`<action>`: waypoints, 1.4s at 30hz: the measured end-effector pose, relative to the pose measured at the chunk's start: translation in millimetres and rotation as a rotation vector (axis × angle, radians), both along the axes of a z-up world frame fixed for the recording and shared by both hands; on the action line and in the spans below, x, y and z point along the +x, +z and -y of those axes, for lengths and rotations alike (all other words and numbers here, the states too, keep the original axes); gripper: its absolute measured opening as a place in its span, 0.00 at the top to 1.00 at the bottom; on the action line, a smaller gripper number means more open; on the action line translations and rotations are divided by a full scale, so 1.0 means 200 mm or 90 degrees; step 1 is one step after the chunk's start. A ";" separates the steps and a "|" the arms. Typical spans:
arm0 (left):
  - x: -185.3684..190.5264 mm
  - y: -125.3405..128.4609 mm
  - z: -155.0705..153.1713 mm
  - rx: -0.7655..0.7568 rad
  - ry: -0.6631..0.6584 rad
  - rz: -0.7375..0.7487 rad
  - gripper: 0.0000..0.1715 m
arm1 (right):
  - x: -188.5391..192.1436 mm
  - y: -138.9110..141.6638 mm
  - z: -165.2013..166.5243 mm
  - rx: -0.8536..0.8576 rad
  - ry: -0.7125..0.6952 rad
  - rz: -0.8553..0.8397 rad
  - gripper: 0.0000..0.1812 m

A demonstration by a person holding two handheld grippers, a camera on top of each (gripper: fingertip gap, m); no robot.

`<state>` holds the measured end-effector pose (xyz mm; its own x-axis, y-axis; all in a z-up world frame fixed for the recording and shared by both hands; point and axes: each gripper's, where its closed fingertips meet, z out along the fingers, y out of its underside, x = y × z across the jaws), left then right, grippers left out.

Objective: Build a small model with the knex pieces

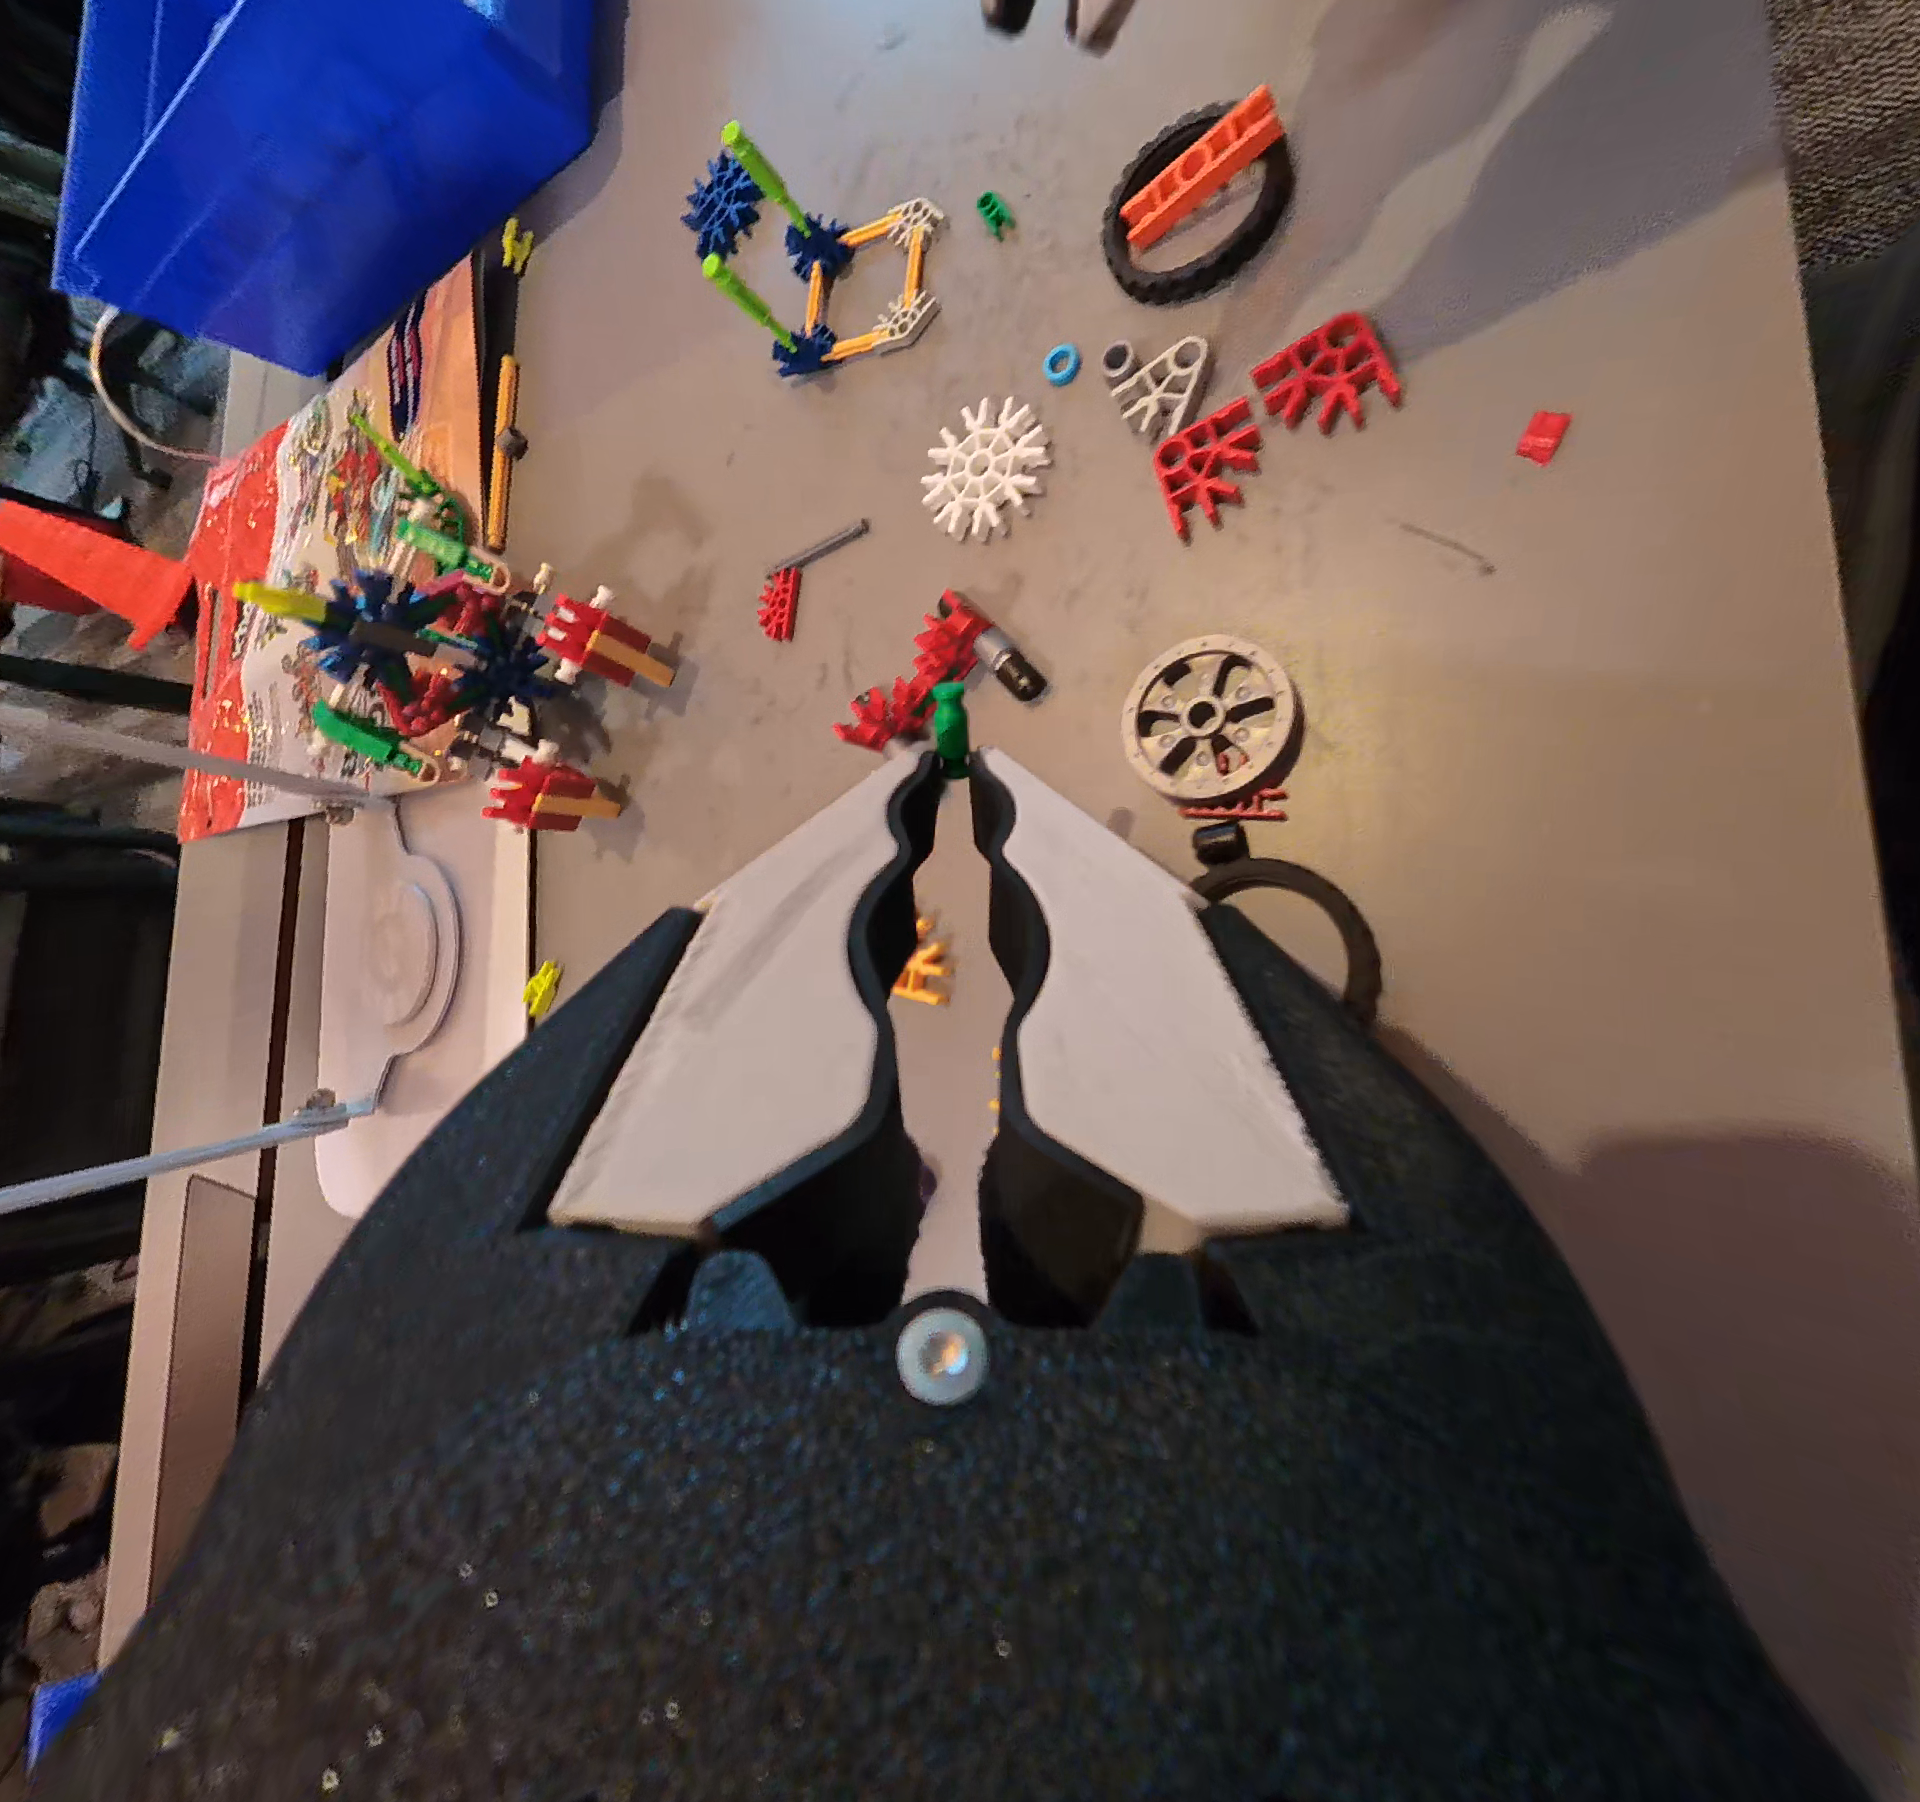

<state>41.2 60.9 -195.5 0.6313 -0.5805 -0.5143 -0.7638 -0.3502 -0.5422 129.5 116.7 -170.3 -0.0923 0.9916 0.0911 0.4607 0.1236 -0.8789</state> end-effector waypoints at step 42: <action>0.41 -0.09 0.00 0.027 -0.172 -0.065 0.99 | -0.02 -0.18 0.29 0.060 0.050 0.102 0.91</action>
